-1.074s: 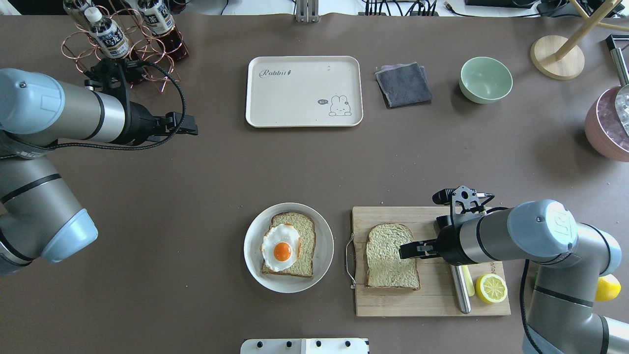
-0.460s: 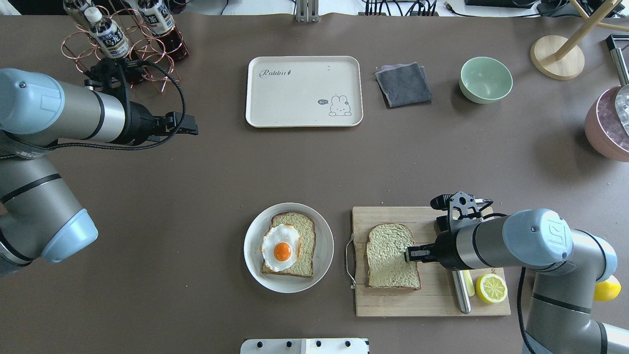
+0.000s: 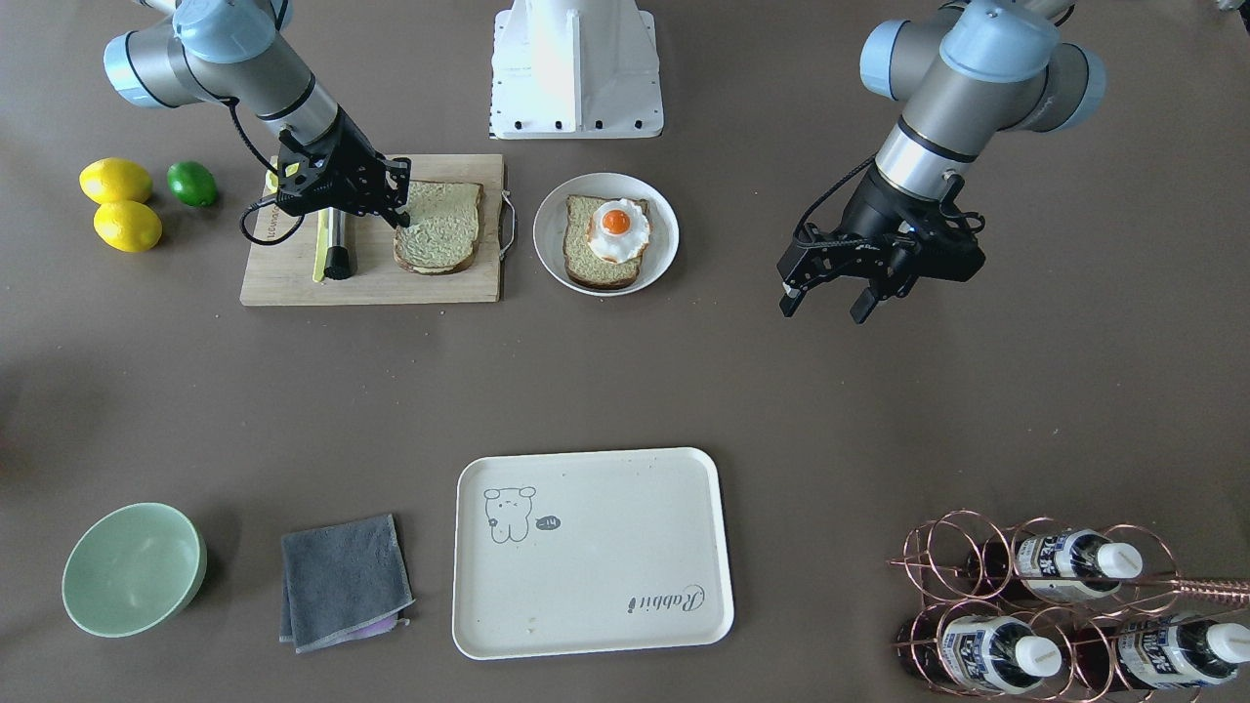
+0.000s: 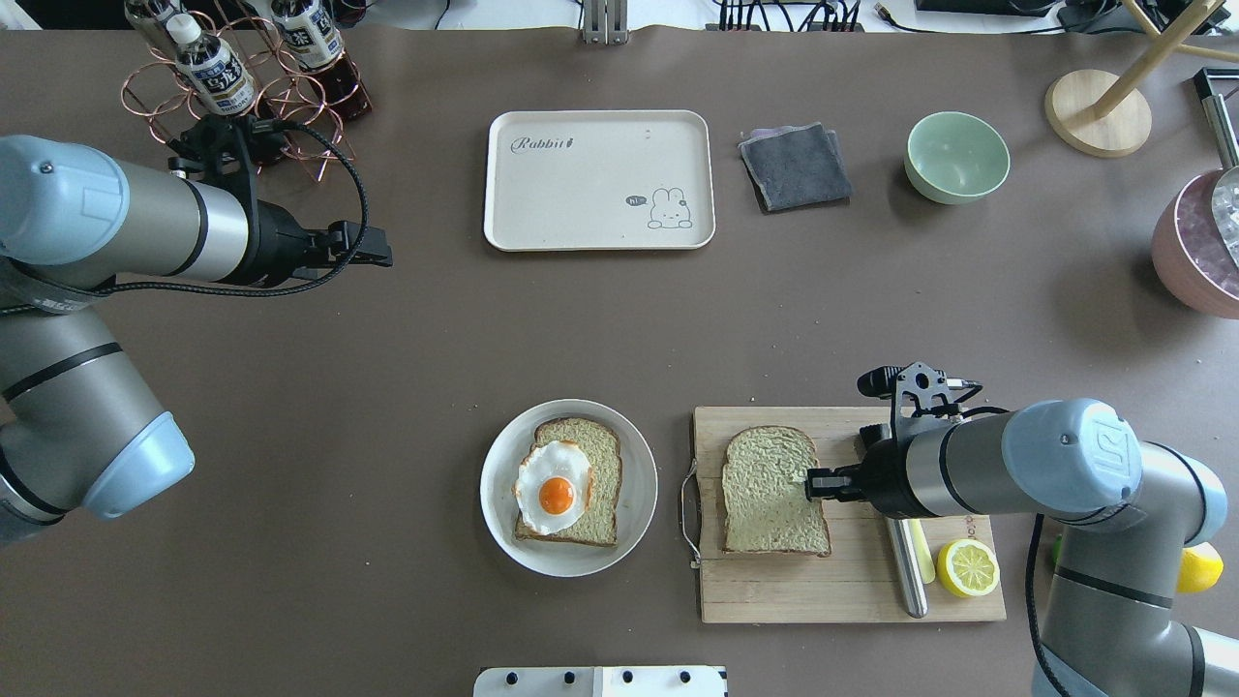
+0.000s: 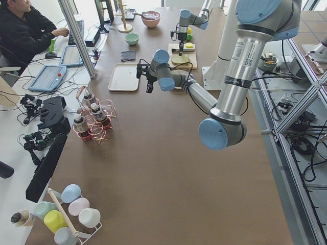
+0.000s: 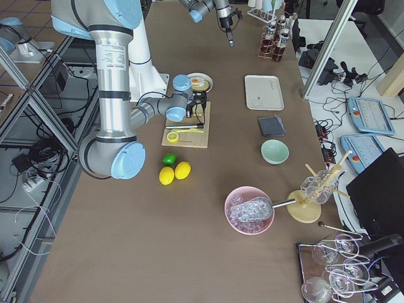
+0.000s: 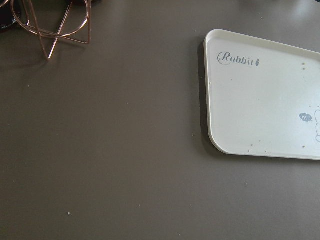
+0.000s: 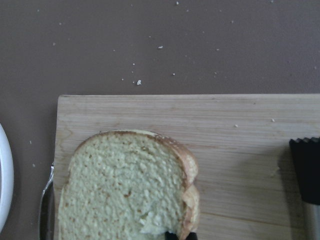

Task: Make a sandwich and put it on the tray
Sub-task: 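Grasp the bread slice on the cutting board with the right gripper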

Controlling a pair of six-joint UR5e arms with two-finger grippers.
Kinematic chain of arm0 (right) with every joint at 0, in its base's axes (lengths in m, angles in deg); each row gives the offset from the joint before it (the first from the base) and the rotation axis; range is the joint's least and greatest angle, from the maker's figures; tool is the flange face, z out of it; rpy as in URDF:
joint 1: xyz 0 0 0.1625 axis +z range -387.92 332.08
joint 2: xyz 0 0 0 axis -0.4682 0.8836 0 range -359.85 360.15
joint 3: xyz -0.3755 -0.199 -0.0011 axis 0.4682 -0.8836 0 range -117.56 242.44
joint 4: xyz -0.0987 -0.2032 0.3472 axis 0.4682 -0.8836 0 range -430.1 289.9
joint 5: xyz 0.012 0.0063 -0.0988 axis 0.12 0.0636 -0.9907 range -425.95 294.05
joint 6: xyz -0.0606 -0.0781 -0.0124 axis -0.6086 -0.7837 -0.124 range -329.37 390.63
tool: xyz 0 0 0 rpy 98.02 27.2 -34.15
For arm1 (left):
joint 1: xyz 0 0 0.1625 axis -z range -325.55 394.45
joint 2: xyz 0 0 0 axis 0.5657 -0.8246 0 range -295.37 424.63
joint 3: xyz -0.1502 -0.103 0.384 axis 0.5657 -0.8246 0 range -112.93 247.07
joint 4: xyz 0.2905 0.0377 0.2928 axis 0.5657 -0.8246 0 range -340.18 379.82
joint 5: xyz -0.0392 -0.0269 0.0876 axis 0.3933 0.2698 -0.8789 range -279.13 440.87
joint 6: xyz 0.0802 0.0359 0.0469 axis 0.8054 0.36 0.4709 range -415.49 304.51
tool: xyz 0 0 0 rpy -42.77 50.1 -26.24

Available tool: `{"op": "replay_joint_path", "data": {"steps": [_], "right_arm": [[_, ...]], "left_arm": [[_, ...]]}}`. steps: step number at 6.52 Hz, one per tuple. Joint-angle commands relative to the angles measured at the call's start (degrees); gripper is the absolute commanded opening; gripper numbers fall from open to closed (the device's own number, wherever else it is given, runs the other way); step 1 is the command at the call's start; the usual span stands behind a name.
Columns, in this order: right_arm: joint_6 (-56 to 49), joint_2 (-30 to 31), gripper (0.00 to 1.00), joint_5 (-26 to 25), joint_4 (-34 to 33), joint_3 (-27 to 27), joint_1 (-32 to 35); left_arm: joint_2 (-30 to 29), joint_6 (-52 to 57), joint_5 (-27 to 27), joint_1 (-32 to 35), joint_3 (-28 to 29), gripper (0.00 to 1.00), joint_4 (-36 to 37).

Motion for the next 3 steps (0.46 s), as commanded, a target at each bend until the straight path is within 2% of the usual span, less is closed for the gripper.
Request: {"op": "replay_joint_path", "data": {"steps": [1,3], "right_arm": [[2.2,-1.0,0.00,3.4,0.2,3.0,2.3],[2.5,-7.2,0.00,4.5,-0.3,2.4,3.2]], "left_arm": [[-0.1,0.0,0.0,0.0,0.1,0.97,0.1],[-0.1,0.0,0.0,-0.1,0.3,0.97,0.0]]}}
